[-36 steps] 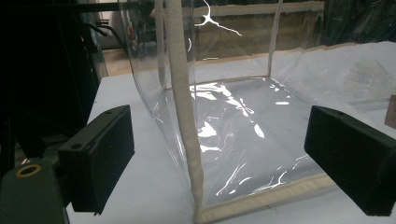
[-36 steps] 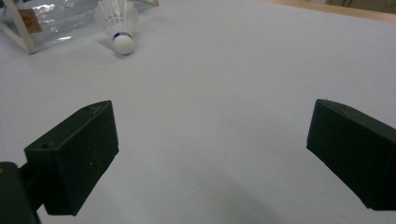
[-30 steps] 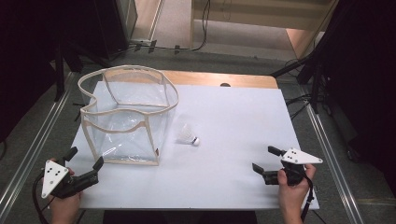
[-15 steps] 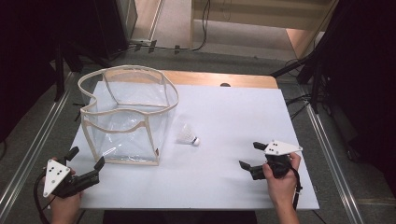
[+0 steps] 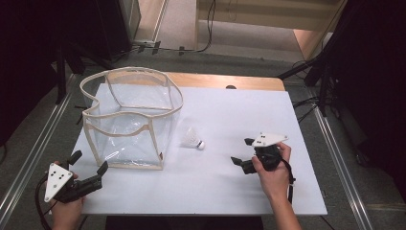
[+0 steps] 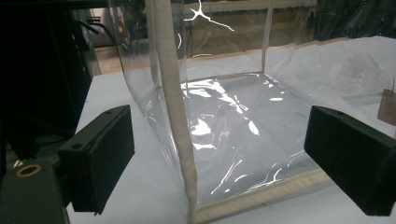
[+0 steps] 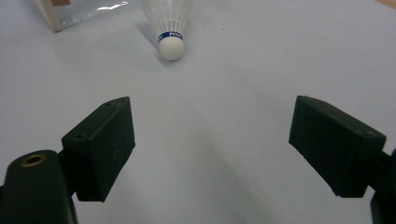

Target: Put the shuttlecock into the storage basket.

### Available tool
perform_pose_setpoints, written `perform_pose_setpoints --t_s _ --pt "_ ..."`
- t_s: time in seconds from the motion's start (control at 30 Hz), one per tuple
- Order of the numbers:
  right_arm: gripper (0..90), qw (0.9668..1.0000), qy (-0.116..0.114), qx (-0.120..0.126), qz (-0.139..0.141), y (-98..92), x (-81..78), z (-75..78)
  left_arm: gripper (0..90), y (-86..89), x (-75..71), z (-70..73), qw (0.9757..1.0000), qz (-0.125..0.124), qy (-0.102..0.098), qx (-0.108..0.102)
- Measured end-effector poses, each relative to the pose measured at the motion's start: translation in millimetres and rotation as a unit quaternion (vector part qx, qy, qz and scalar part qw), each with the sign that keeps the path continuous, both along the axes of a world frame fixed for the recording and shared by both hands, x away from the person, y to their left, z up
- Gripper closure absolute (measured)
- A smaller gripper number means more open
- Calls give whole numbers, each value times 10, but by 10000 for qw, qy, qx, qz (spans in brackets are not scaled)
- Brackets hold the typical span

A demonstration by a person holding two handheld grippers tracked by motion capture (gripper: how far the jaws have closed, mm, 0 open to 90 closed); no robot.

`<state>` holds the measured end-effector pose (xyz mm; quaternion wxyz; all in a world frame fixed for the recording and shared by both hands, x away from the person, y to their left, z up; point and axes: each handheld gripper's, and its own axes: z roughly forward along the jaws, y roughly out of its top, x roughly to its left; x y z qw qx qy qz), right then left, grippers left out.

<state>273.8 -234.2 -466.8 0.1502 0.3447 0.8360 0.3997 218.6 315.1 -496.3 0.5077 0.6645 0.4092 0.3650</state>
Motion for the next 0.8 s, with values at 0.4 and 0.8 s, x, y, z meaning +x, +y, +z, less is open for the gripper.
perform_pose_setpoints --t_s 0.4,0.8 --pt "125 9993 304 -53 218 257 237 94 90 1 -1 0 10000 -12 -11 -5" --pt "125 9975 491 -293 420 511 455 129 90 6 -3 2 10000 -21 -22 -50"
